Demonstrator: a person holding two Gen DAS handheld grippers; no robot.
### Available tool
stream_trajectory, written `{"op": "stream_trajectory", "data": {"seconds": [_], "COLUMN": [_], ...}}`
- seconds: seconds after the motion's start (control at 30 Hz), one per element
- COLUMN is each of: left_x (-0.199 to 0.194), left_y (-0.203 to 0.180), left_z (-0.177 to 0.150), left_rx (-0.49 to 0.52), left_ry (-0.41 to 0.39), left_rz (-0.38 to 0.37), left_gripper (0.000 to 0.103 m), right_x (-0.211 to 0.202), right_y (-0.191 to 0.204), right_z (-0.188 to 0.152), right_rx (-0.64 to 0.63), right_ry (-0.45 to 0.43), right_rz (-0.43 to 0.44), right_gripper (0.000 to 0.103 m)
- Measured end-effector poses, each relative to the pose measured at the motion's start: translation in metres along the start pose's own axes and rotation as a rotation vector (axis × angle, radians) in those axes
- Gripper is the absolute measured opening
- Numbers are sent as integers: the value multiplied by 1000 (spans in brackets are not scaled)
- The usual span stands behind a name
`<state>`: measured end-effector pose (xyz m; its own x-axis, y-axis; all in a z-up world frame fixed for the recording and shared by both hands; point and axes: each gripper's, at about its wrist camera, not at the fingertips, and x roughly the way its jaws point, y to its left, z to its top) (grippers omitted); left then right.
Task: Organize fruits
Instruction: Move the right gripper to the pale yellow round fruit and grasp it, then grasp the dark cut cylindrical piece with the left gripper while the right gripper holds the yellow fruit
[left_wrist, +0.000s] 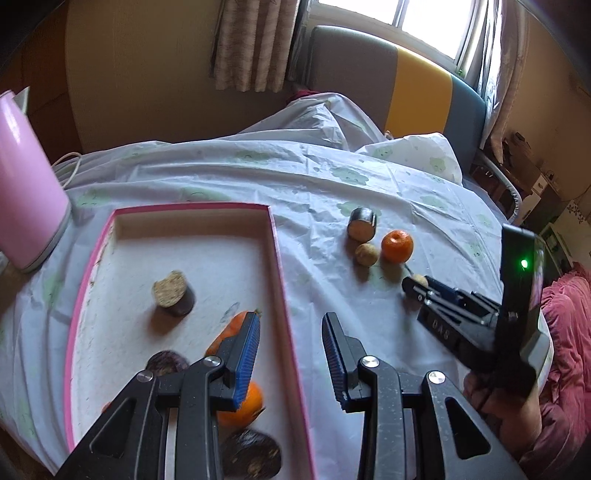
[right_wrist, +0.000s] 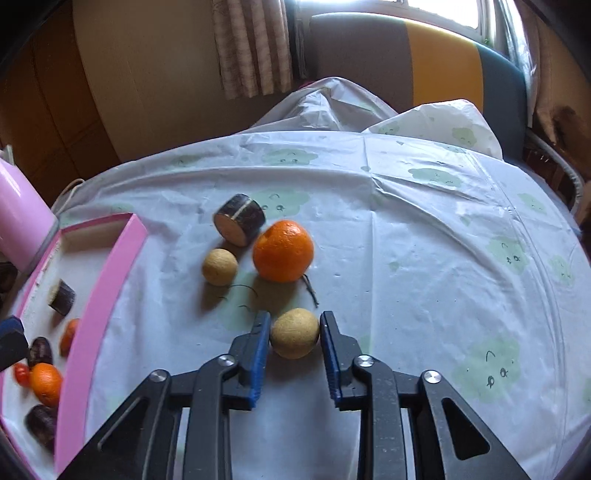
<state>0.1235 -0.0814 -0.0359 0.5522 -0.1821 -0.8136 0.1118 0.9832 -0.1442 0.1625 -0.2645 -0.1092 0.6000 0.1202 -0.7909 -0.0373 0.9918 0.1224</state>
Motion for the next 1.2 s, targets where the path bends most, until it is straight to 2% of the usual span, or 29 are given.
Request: {"op": "stream_trajectory", "data": {"seconds": [0.13,0.3,0.67,0.83,1.2], "left_x": [17,41,96,121,155], "left_y": [-17,-38,-68,-74,-73], "left_z": [16,36,76,91,98], "left_rx": [14,23,34,20,36], "left_ry": [14,39,79,106,114], "left_rz": [-12,-35,-70,-98,-88], "left_gripper": [35,35,35,41,44], "right_x": [-9,-14,-9,-8,-6], "right_y": [-15,-36,-43,-43,-47], "right_z": [-5,-10,-12,-13,-14], "right_rx": [2,31,53,58,72], "right_ry": [-26,-37,-33,-35,-39], "right_rz": [-65,-91,-16,-6,20], "right_gripper": [27,27,28,28,28]}}
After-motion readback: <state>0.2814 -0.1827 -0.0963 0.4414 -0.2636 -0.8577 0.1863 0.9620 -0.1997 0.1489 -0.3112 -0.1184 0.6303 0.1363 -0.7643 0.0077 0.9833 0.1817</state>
